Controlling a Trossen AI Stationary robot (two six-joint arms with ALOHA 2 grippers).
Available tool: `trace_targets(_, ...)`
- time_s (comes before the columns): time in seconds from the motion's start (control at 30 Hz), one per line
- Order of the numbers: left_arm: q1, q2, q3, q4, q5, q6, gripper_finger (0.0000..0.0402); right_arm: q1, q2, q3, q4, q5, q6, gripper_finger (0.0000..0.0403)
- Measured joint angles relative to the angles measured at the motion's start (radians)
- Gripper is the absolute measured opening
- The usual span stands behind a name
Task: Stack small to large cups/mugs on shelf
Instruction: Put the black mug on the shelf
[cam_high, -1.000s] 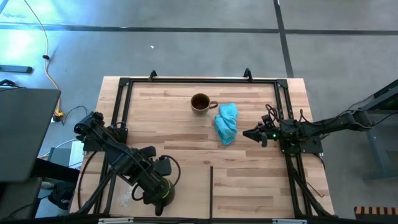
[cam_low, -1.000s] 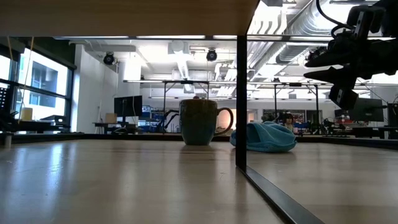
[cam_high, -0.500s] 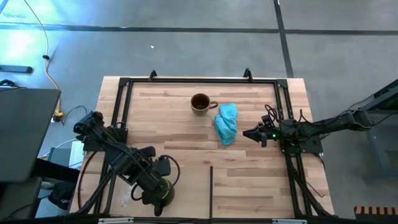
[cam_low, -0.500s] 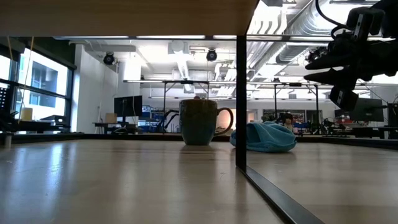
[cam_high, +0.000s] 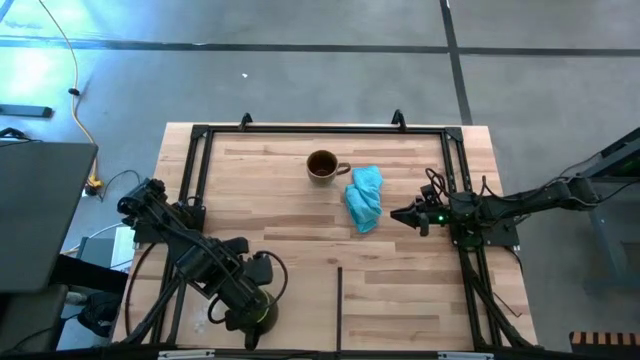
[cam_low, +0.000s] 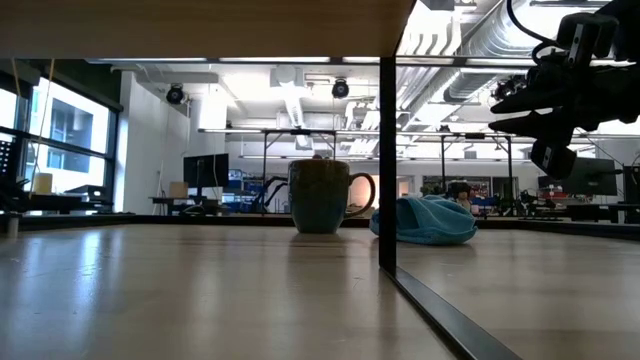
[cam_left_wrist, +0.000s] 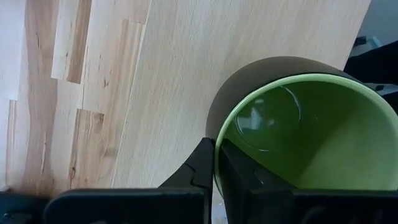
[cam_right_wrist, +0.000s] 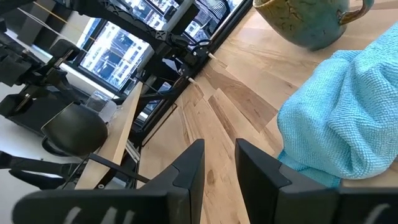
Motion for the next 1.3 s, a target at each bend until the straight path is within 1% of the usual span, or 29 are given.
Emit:
trace_targets(0.83,0.001,-0.003,0.001,-0.001,-0.035,0.011,0.0000,0.000,0.000,0.000,0.000,0.002,0.000,0.0081)
trace_targets(1.3,0.002,-0.003,0.002,-0.001,-0.035,0.024,0.0000,0.000,0.000,0.000,0.000,0.002,0.000,0.0081)
